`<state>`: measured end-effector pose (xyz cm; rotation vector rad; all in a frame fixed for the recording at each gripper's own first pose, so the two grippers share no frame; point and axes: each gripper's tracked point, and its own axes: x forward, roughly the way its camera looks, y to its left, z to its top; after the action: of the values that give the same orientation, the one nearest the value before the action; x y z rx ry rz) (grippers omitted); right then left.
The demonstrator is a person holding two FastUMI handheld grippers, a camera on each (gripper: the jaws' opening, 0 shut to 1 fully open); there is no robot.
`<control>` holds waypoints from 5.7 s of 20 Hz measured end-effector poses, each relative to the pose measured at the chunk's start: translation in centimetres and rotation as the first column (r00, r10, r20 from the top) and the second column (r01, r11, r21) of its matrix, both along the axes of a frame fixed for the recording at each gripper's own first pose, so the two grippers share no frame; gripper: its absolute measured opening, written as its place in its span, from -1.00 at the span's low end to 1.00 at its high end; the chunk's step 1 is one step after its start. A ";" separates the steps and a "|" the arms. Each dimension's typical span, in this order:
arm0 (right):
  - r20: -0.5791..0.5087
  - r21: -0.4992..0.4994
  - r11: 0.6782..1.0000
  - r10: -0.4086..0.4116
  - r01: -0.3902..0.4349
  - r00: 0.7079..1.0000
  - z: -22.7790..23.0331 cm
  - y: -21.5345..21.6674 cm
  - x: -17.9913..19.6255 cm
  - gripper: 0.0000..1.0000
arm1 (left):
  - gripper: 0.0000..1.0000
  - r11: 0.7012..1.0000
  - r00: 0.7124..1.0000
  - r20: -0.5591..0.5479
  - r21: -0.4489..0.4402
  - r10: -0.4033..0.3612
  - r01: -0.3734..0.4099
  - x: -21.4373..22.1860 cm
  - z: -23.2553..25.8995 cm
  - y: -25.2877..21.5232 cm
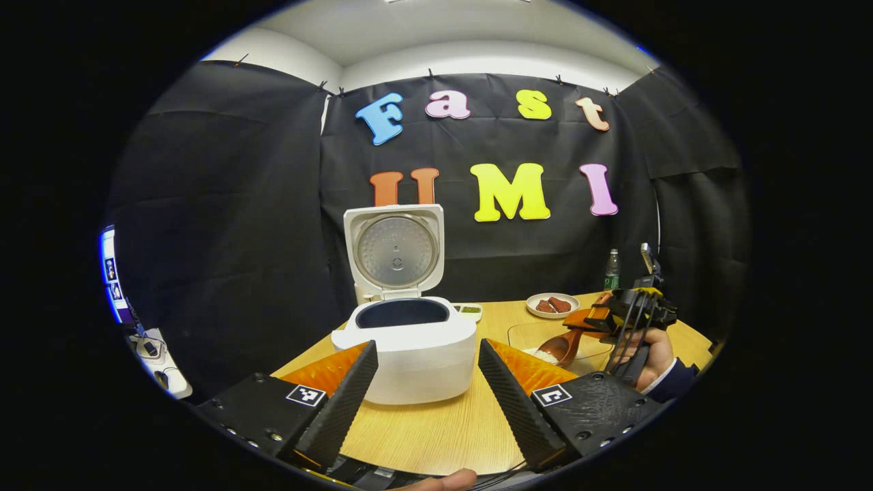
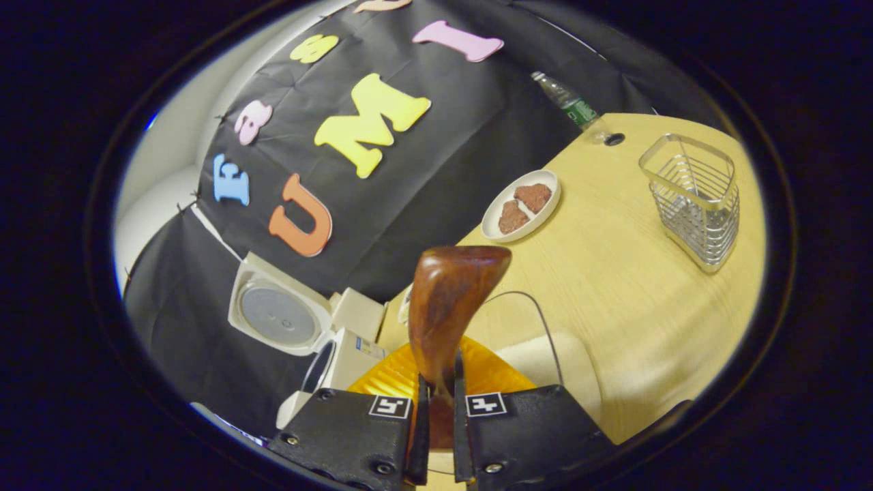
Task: Close the left gripper, press the button to open the rice cooker; take a wooden spoon from the chopstick holder with the right hand, scoop a spoonful of rice and pour it into the rice cooker, then put the wooden spoon back into the chopstick holder.
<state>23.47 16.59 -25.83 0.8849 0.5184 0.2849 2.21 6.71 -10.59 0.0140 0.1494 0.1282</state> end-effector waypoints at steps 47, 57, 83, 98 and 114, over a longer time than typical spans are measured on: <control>0.426 -0.534 0.839 0.372 -0.103 0.825 18.9 29.5 9.6 -0.74 | 0.89 0.996 0.999 0.007 -0.078 0.036 -0.035 -4.3 -1.1 6.7; 0.404 -0.701 0.709 0.489 -0.082 0.773 15.5 32.0 8.7 -0.74 | 0.89 0.994 0.999 -0.002 -0.100 0.048 -0.048 -4.9 -1.8 7.5; 0.547 -0.746 0.656 0.509 0.112 0.665 23.1 18.9 3.4 -0.71 | 0.88 0.995 0.998 -0.001 -0.077 0.059 -0.059 -3.2 0.6 3.9; 0.535 -0.692 0.681 0.260 0.241 0.803 25.5 -3.4 1.7 -0.68 | 0.88 0.996 0.992 0.124 -0.081 -0.034 0.044 2.5 5.5 -2.4; 0.368 -0.709 0.652 0.018 0.268 0.930 14.6 -20.1 5.0 -0.68 | 0.87 0.998 0.993 0.115 -0.064 -0.017 0.025 4.0 4.6 -3.9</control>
<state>28.52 -3.55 -11.22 0.0311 0.1940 0.0653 6.21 2.80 -6.02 -0.0570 0.0384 0.1027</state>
